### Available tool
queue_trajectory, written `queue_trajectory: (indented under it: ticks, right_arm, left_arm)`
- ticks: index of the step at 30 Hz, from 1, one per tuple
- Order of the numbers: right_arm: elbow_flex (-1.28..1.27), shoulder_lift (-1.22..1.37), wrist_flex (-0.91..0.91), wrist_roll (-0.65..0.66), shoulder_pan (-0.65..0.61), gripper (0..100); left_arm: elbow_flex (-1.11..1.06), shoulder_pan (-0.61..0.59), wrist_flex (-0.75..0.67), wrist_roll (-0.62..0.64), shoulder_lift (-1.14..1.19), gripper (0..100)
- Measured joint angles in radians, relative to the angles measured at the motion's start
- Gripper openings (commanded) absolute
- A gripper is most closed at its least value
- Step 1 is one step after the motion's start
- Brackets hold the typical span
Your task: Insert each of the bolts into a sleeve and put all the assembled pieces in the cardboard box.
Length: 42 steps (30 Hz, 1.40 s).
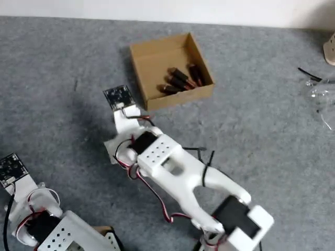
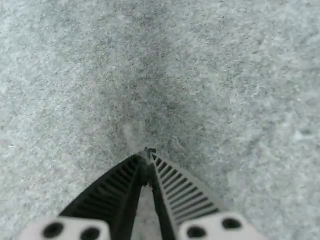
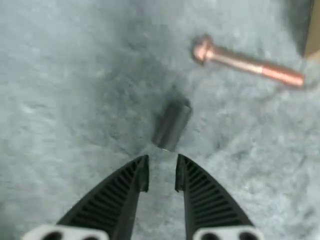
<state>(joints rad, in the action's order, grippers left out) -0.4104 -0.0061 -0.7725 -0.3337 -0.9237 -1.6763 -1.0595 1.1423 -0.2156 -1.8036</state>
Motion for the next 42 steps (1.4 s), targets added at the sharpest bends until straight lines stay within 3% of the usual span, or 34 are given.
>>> queue_trajectory:
  ticks: [7,12,42]
  right_arm:
    - [0.0,0.092,0.0,-0.009,-0.006,8.4]
    - [0.017,0.135,0.018,-0.098,-0.038,8.4]
    - [0.072,0.19,0.1,-0.071,-0.014,8.7]
  left_arm:
    - [0.0,0.0,0.0,0.0,0.0,1]
    - [0.0,0.0,0.0,0.0,0.0,1]
    - [0.0,0.0,0.0,0.0,0.0,1]
